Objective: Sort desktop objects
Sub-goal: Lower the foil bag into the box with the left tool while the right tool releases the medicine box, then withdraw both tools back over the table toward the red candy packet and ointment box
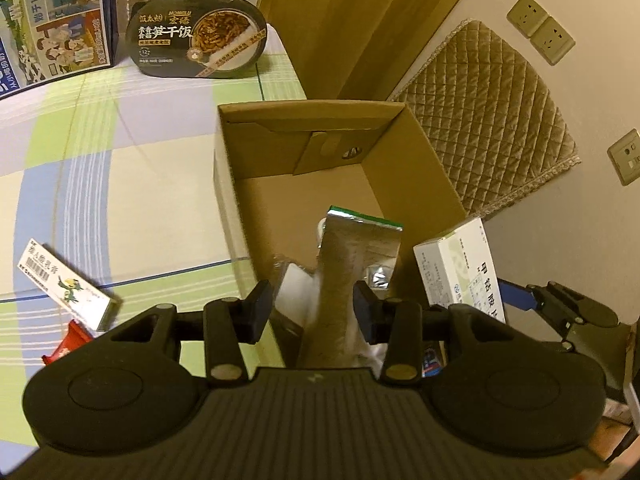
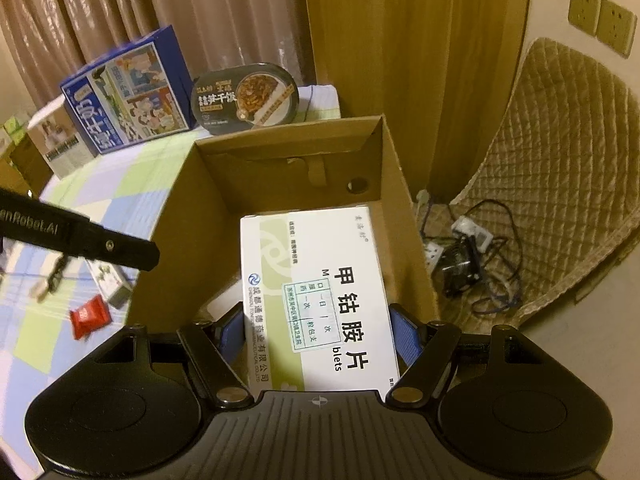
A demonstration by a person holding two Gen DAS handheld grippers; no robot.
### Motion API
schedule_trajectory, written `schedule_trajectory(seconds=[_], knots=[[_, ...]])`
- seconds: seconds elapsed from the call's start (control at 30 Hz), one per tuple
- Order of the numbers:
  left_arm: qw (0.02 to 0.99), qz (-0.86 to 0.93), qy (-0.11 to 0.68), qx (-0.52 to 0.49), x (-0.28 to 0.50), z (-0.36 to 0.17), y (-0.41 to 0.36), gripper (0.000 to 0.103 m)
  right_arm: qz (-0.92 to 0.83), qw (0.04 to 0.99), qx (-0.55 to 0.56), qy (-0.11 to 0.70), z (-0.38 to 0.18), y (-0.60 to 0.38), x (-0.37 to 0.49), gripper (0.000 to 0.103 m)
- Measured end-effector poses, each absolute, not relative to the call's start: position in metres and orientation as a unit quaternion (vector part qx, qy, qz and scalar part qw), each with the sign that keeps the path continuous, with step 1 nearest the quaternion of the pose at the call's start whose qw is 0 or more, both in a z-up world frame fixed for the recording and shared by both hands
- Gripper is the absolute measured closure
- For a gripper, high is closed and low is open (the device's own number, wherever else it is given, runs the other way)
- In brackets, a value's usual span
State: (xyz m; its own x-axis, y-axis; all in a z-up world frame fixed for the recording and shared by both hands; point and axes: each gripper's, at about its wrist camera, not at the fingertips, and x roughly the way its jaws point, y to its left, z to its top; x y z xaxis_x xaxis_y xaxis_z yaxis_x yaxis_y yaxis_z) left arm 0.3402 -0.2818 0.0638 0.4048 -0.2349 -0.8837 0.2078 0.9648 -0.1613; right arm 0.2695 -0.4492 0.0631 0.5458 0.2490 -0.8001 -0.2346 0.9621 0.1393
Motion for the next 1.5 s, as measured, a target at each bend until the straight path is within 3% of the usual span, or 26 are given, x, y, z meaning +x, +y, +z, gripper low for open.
schedule_trajectory(seconds=[0.13, 0.47, 0.83, 1.17, 1.5], knots=[[0.841, -0.134, 0.524, -0.004, 0.336, 0.066, -0.277, 0.060, 0.133, 0.880, 0.036, 0.454, 0.062, -0.455, 0.271, 0.025], [0.846, -0.139, 0.514, 0.013, 0.325, 0.069, -0.266, 0.043, 0.119, 0.878, 0.038, 0.461, 0.062, -0.466, 0.259, 0.022], [0.848, -0.139, 0.510, 0.017, 0.306, 0.073, -0.247, 0.040, 0.115, 0.882, 0.036, 0.455, 0.073, -0.462, 0.242, 0.019], [0.853, -0.136, 0.503, 0.039, 0.279, 0.081, -0.229, 0.031, 0.123, 0.886, 0.018, 0.446, 0.089, -0.440, 0.223, 0.011], [0.865, -0.117, 0.481, 0.083, 0.246, 0.091, -0.200, 0.013, 0.126, 0.889, -0.005, 0.440, 0.099, -0.416, 0.207, 0.002]])
